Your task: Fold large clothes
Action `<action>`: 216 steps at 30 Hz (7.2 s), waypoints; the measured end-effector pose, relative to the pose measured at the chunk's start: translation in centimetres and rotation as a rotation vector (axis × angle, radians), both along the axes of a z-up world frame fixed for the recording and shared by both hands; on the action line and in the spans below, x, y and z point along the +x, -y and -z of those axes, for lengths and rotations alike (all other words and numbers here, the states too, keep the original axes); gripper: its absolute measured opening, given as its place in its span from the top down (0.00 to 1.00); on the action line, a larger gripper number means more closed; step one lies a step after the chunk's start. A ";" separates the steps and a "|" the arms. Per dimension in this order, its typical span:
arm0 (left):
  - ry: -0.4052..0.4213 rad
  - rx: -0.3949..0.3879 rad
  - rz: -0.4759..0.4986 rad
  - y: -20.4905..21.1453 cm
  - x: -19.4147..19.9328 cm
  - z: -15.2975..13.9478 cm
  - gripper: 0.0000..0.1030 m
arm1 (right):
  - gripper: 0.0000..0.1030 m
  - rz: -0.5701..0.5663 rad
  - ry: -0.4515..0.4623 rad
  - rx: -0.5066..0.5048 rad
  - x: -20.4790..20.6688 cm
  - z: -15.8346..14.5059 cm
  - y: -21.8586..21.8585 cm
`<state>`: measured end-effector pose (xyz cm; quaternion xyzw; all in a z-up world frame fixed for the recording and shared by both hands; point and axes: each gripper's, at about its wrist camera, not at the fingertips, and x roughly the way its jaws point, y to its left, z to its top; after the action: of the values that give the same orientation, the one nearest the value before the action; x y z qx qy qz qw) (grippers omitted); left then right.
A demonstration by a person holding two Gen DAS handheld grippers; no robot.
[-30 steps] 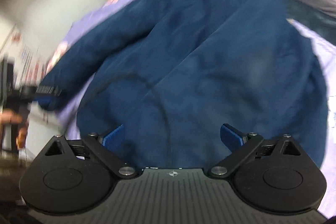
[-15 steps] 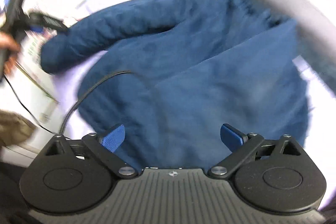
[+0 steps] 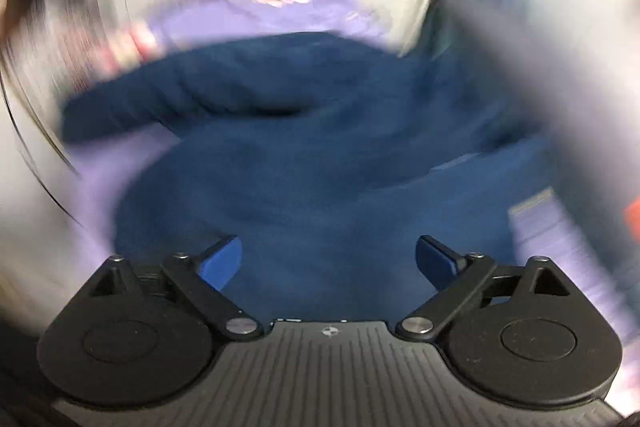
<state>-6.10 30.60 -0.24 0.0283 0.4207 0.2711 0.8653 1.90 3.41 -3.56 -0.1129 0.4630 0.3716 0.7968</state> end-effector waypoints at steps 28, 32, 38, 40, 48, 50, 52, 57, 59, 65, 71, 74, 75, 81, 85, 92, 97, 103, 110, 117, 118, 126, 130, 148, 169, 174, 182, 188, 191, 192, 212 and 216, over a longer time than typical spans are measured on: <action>-0.070 -0.183 0.089 7.6 1.2 5.2 0.00 | 0.38 1.227 0.323 -0.265 0.7 -4.3 31.9; -0.069 -0.227 0.098 8.6 1.7 5.8 0.00 | 0.07 1.335 0.303 -0.285 -2.3 -4.0 35.6; -0.093 -0.179 0.060 8.7 1.0 7.4 0.00 | 0.05 0.961 0.210 -0.346 -5.7 1.4 28.9; -0.107 -0.097 0.054 8.4 0.5 7.9 0.00 | 0.05 0.727 0.229 -0.494 -6.8 3.4 24.3; -0.292 0.252 0.058 5.0 3.1 13.0 0.00 | 0.03 0.195 0.312 -0.738 -7.8 3.0 17.9; -0.318 0.237 0.055 4.0 4.5 14.1 0.00 | 0.01 0.174 0.297 -0.734 -6.9 1.5 18.1; -0.316 0.245 0.074 3.3 5.8 14.2 0.00 | 0.01 0.131 0.315 -0.772 -6.4 0.3 18.3; -0.257 0.266 0.001 -3.6 11.2 10.9 0.45 | 0.01 -0.136 0.313 -0.935 -5.4 -2.1 19.4; -0.231 0.250 -0.109 -9.1 14.6 8.4 0.45 | 0.01 -0.219 0.343 -1.057 -4.0 -3.1 20.2; 0.002 0.113 -0.196 -15.8 19.1 0.7 0.00 | 0.01 -0.326 0.571 -1.412 3.4 -5.5 20.0; 0.106 -0.113 0.116 -7.3 14.7 0.5 0.00 | 0.01 -0.337 0.275 -0.729 9.0 -8.8 12.0; 0.005 -0.125 0.274 -2.2 11.2 3.5 0.00 | 0.01 -0.330 -0.168 -0.475 13.2 -7.1 9.3; -0.041 -0.102 0.317 -0.7 9.9 4.7 0.00 | 0.01 -0.319 -0.296 -0.481 14.7 -6.0 8.5; -0.292 0.055 0.484 3.4 5.3 11.8 0.00 | 0.03 -0.362 -0.525 -0.601 19.5 -4.9 6.2; -0.351 0.215 0.414 1.2 6.3 14.4 0.00 | 0.02 -0.473 -0.608 -0.716 21.2 -5.8 5.0; -0.376 0.312 0.167 -7.4 15.2 15.3 0.00 | 0.02 -0.346 -0.333 -0.816 24.0 -9.0 5.5; -0.308 0.203 -0.044 -13.2 19.0 12.8 0.00 | 0.02 0.018 -0.034 -0.395 23.7 -11.2 7.5; 0.002 -0.021 0.101 -10.4 13.6 5.6 0.00 | 0.01 0.185 -0.041 -0.108 16.4 -6.0 13.4; -0.044 -0.386 0.297 -2.7 3.2 8.3 0.00 | 0.05 0.530 -0.245 -0.024 10.9 5.4 22.5; -0.145 -0.477 0.214 2.3 1.9 16.5 0.00 | 0.14 0.775 -0.480 0.061 8.8 15.5 27.2; -0.112 -0.484 0.172 2.6 2.2 16.9 0.00 | 0.14 0.783 -0.491 0.073 8.1 16.3 27.0; -0.043 -0.569 0.143 5.2 4.7 13.0 0.38 | 0.81 0.763 -0.434 0.298 4.3 11.5 25.3; 0.083 -0.658 0.119 2.2 2.4 5.8 0.65 | 0.86 0.732 -0.499 0.414 0.9 3.6 27.6; -0.013 -0.373 0.050 0.2 -0.1 2.5 0.00 | 0.29 1.034 -0.169 -0.066 -12.1 -2.2 37.7; -0.218 -0.383 0.463 3.5 0.9 9.0 0.00 | 0.26 0.729 -0.027 -0.183 -16.9 0.6 36.7; -0.356 -0.225 0.626 6.4 -4.9 12.7 0.00 | 0.26 0.424 -0.058 -0.267 -15.2 9.4 28.3; -0.288 -0.063 0.615 9.6 -5.6 16.7 0.00 | 0.28 0.346 0.001 -0.193 -12.2 13.2 24.8; -0.110 -0.102 0.474 8.2 0.2 14.8 0.00 | 0.16 0.505 -0.034 0.128 -5.4 11.0 24.6; -0.039 -0.238 0.350 6.1 3.1 14.2 0.00 | 0.16 0.606 -0.070 0.200 -3.1 11.1 23.8; -0.018 -0.292 0.301 5.6 3.8 14.0 0.00 | 0.16 0.667 -0.101 0.233 -2.6 11.3 23.8; -0.065 -0.541 0.276 3.6 0.1 2.7 0.27 | 0.84 0.587 -0.428 0.274 -7.7 -2.4 25.8; -0.243 -0.511 0.202 3.8 -3.3 6.7 0.34 | 0.76 0.504 -0.478 0.093 -10.6 1.1 24.1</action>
<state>-9.42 26.82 -6.94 -0.1166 0.5707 0.0637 0.8104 -8.71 -20.72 -4.63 0.1317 0.6325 0.1998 0.7367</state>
